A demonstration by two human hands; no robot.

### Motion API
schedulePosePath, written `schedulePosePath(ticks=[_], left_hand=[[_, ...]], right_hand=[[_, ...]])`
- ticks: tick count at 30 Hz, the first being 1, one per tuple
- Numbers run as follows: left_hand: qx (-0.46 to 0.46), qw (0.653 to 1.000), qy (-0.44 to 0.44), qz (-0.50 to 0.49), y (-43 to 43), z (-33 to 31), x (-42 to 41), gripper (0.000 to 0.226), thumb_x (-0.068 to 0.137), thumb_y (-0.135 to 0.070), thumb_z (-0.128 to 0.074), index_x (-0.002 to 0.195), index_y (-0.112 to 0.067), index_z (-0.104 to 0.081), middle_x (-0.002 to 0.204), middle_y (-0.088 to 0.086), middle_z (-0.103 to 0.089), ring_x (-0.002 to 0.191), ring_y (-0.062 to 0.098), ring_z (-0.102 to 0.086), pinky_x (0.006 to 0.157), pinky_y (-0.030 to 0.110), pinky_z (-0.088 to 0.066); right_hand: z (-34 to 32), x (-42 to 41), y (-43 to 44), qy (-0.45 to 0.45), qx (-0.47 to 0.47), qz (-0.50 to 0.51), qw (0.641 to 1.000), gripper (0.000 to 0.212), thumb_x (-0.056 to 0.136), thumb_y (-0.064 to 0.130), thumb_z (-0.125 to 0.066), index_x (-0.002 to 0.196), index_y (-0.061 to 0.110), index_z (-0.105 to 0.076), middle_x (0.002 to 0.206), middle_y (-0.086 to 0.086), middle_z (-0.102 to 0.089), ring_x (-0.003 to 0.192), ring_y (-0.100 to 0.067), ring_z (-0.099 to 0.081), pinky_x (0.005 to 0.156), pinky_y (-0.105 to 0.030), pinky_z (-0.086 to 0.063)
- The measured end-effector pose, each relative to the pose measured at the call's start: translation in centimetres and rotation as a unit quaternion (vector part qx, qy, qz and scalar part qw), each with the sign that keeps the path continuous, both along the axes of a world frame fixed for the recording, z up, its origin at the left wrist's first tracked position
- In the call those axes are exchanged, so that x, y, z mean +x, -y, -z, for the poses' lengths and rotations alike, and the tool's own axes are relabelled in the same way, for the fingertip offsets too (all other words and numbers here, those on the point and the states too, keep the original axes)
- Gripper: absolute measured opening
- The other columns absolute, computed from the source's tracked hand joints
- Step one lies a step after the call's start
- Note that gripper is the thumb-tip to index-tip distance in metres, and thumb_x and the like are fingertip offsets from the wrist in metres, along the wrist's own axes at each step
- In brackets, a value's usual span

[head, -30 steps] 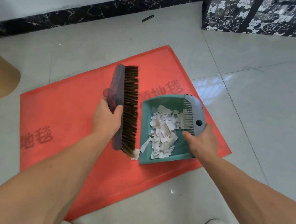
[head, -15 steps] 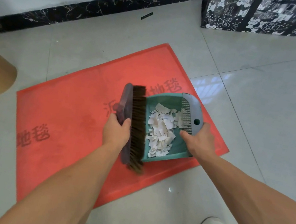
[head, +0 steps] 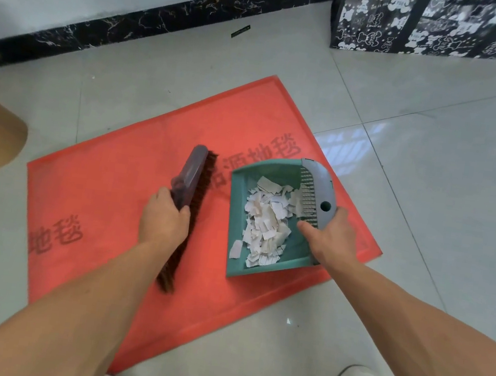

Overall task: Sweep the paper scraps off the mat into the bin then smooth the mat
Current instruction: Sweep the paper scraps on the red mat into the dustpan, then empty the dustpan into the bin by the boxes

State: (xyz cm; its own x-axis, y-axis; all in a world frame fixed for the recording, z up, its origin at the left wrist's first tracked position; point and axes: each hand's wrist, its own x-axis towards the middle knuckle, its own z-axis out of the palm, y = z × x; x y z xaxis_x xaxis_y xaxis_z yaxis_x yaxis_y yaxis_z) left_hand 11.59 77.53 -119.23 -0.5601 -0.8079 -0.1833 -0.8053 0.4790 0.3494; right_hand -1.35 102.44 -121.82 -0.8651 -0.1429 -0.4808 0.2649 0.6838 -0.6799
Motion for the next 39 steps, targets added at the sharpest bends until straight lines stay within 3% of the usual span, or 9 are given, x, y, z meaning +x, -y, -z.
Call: schedulePosePath(ticks=[4,9,12,17,21,24,31,34,39], left_hand=[[0.083,0.996,-0.034,-0.027,-2.9,0.9,-0.3,0.027,0.086,-0.026,-0.063,0.099,-0.004,-0.054,0.104,0.02,-0.063,0.1,0.039,-0.058,0.081,0.04,-0.043],[0.141,0.985,-0.097,0.0,-5.1,-0.8,-3.2,0.016,0.088,-0.027,-0.059,0.096,-0.016,-0.051,0.093,0.004,-0.06,0.089,0.027,-0.056,0.07,0.029,-0.035],[0.114,0.986,-0.119,0.018,-4.9,-2.0,-4.3,0.016,0.087,-0.028,-0.059,0.091,-0.017,-0.049,0.088,0.0,-0.057,0.081,0.022,-0.052,0.069,0.03,-0.034],[0.064,0.99,-0.126,0.014,-2.0,-3.1,-4.4,0.02,0.086,-0.029,-0.059,0.095,-0.012,-0.052,0.095,0.007,-0.062,0.087,0.027,-0.056,0.076,0.035,-0.043],[0.036,0.992,-0.124,-0.006,0.0,-3.6,-3.1,0.021,0.087,-0.028,-0.06,0.097,-0.011,-0.052,0.095,0.008,-0.062,0.088,0.029,-0.057,0.075,0.035,-0.042],[0.017,0.993,-0.115,-0.009,1.4,-3.9,-2.1,0.02,0.088,-0.027,-0.06,0.095,-0.01,-0.052,0.095,0.01,-0.062,0.089,0.031,-0.056,0.074,0.036,-0.041],[-0.028,0.993,-0.106,-0.052,5.9,-7.7,-0.6,0.023,0.087,-0.027,-0.059,0.098,-0.007,-0.053,0.101,0.013,-0.061,0.095,0.034,-0.056,0.076,0.035,-0.038],[-0.04,0.991,-0.11,-0.066,7.6,-10.7,0.2,0.024,0.088,-0.025,-0.059,0.101,-0.006,-0.053,0.103,0.014,-0.061,0.097,0.034,-0.056,0.079,0.037,-0.04],[-0.051,0.989,-0.105,-0.095,9.9,-17.4,2.4,0.027,0.089,-0.025,-0.059,0.106,-0.004,-0.054,0.107,0.015,-0.06,0.101,0.035,-0.055,0.081,0.037,-0.04]], right_hand=[[0.3,0.3,0.0,0.006,-0.005,0.006,1.0,0.053,0.08,0.032,-0.075,0.116,0.014,-0.041,0.095,0.003,-0.052,0.085,-0.02,-0.053,0.066,-0.03,-0.041],[0.2,0.2,0.0,0.014,0.004,0.007,1.0,0.05,0.081,0.031,-0.074,0.112,0.015,-0.038,0.09,0.004,-0.051,0.08,-0.02,-0.053,0.052,-0.025,-0.037],[0.1,0.1,0.1,0.03,0.014,0.011,0.999,0.05,0.081,0.031,-0.073,0.11,0.015,-0.037,0.094,-0.001,-0.053,0.079,-0.021,-0.053,0.049,-0.023,-0.035],[0.2,0.1,-0.2,0.048,0.016,0.025,0.998,0.048,0.08,0.028,-0.071,0.112,0.012,-0.039,0.092,-0.004,-0.055,0.07,-0.017,-0.053,0.044,-0.025,-0.038],[0.2,0.3,0.1,0.054,0.009,0.037,0.998,0.054,0.078,0.032,-0.073,0.116,0.011,-0.041,0.099,-0.007,-0.058,0.082,-0.025,-0.059,0.061,-0.034,-0.051],[-0.2,0.4,1.0,0.051,0.003,0.038,0.998,0.052,0.079,0.032,-0.074,0.114,0.012,-0.04,0.103,-0.007,-0.058,0.087,-0.027,-0.058,0.071,-0.037,-0.05],[-4.5,-1.4,6.6,0.024,-0.047,-0.004,0.999,0.05,0.075,0.029,-0.074,0.111,0.014,-0.043,0.092,-0.002,-0.058,0.078,-0.021,-0.061,0.054,-0.038,-0.057],[-7.8,-2.4,10.1,0.008,-0.075,0.001,0.997,0.051,0.072,0.029,-0.074,0.113,0.012,-0.048,0.096,-0.003,-0.062,0.081,-0.021,-0.063,0.046,-0.028,-0.051],[-16.2,-2.9,14.8,-0.009,-0.065,-0.03,0.997,0.046,0.08,0.031,-0.07,0.11,0.017,-0.038,0.095,0.0,-0.054,0.078,-0.018,-0.057,0.049,-0.026,-0.042]])
